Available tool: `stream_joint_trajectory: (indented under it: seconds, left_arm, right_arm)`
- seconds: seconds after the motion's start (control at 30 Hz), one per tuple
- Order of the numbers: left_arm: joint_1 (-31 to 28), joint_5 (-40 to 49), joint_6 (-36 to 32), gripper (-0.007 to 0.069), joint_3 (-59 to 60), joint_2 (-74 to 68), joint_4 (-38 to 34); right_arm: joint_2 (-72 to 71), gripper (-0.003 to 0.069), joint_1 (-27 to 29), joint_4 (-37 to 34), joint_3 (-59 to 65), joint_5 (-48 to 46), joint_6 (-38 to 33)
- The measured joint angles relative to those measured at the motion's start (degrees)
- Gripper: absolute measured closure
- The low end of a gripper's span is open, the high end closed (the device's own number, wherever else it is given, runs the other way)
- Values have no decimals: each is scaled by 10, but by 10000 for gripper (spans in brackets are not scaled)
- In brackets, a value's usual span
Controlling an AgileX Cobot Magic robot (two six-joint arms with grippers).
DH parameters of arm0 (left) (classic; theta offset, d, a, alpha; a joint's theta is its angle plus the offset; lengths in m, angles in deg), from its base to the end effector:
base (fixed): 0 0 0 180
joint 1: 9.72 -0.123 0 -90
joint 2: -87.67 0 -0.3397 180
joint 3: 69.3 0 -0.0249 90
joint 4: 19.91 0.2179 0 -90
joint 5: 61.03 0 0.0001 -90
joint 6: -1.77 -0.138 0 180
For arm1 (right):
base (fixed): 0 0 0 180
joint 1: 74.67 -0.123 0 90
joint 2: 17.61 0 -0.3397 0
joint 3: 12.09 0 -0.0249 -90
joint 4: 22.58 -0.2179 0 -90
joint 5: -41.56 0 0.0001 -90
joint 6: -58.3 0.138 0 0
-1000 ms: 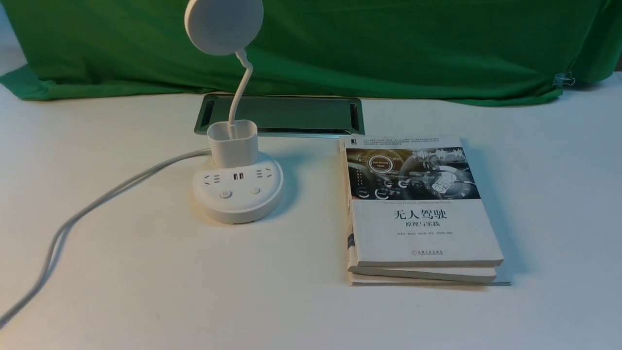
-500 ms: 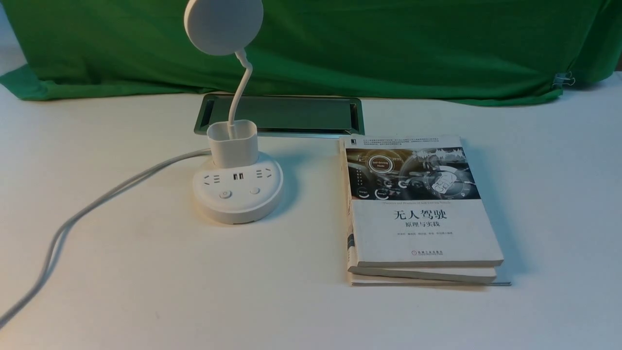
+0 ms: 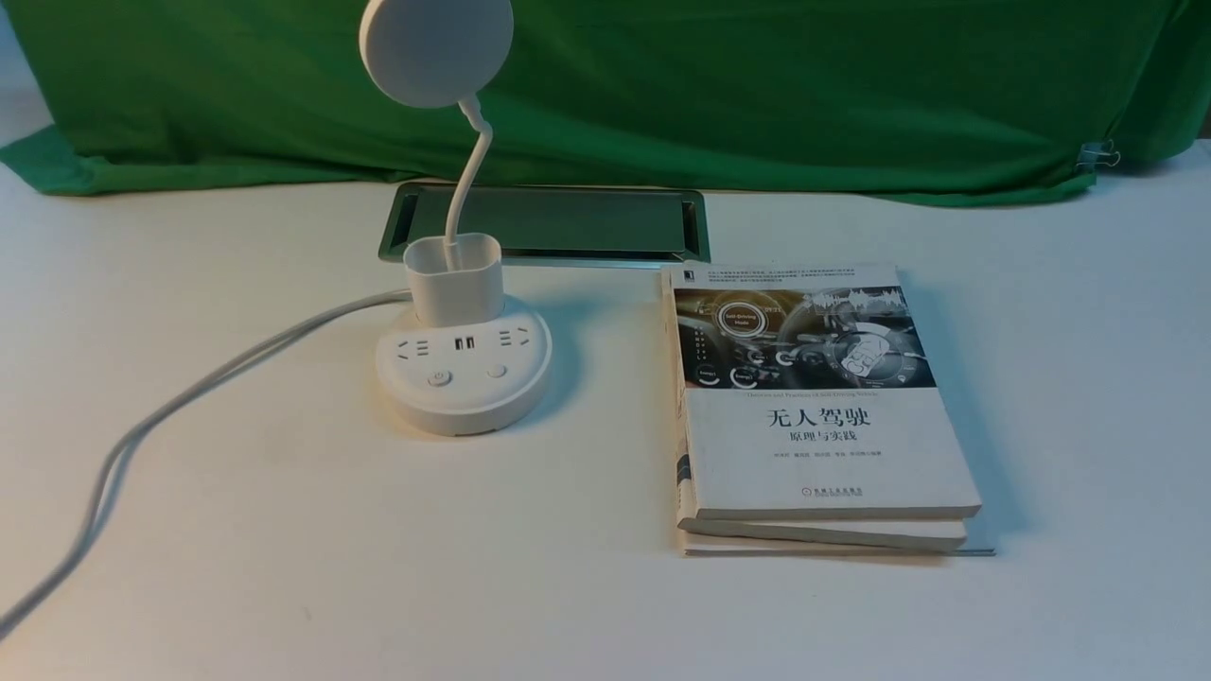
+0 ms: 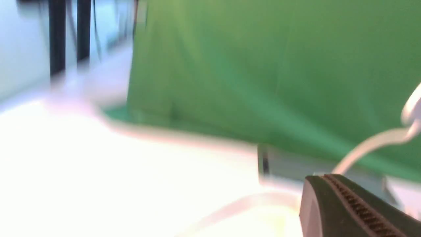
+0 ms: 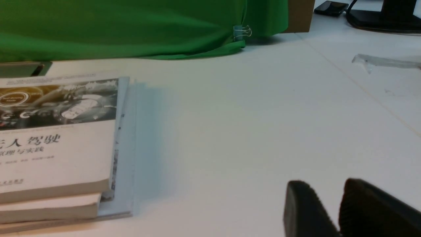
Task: Turn on the desk lamp on the white desktop with your hand.
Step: 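Press the power button on the lamp base to turn the lamp on with the left gripper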
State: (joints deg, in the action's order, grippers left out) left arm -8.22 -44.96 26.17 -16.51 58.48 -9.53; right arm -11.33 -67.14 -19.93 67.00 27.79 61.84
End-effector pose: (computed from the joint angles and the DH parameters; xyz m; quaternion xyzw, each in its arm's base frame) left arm 0.0524 0.0055 0.3249 -0.1010 0.7467 -0.0724 0.6534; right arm 0.0134 -0.0033 0.1806 0.0599 0.7588 -0.0413 0.6473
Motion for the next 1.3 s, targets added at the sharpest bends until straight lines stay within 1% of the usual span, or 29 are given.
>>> stream_joint_trajectory:
  seconds: [0.03,0.07,0.1,0.2,0.23,0.27,0.33,0.37,0.43,0.47,0.53,0.57,0.6,0.67,0.73,0.77,0.8,0.9,1.07,1.3]
  left_arm:
    - [0,1,-2,622,1,-10,-6]
    - [0,2,-11,622,1,-26,-31]
    - [4,4,-54,622,0,-71,-98]
    - [20,18,-202,622,-17,-158,-262]
    - [22,21,-215,622,-19,-172,-275]
    - [33,34,-315,622,-38,-220,-372]
    - [50,52,-408,622,-66,-286,-458]
    - [63,59,-441,622,-84,-324,-492]
    - [95,60,-475,622,-122,-402,-519]
    - [102,58,-476,622,-126,-416,-520]
    - [148,33,-484,622,-170,-499,-507]
    - [155,29,-483,622,-181,-512,-501]
    - [182,16,-466,622,-212,-561,-471]
    - [199,14,-440,622,-245,-607,-434]
    - [214,13,-399,622,-289,-669,-376]
    - [215,13,-395,622,-293,-669,-376]
    - [219,15,-369,622,-326,-708,-340]
    - [220,17,-347,622,-369,-758,-308]
    - [220,17,-335,622,-417,-818,-275]
    - [221,12,-333,622,-429,-864,-227]
  right_arm:
    - [0,419,0,0,0,0,0]
    - [0,419,0,0,0,0,0]
    - [0,419,0,0,0,0,0]
    - [0,419,0,0,0,0,0]
    - [0,419,0,0,0,0,0]
    - [0,419,0,0,0,0,0]
    - [0,419,0,0,0,0,0]
    - [0,419,0,0,0,0,0]
    - [0,419,0,0,0,0,0]
    - [0,419,0,0,0,0,0]
    - [0,419,0,0,0,0,0]
    - [0,419,0,0,0,0,0]
    - [0,419,0,0,0,0,0]
    - [0,419,0,0,0,0,0]
    - [0,419,0,0,0,0,0]
    - [0,419,0,0,0,0,0]
    - [0,419,0,0,0,0,0]
    - [0,418,0,0,0,0,0]
    - [0,418,0,0,0,0,0]
    - [0,418,0,0,0,0,0]
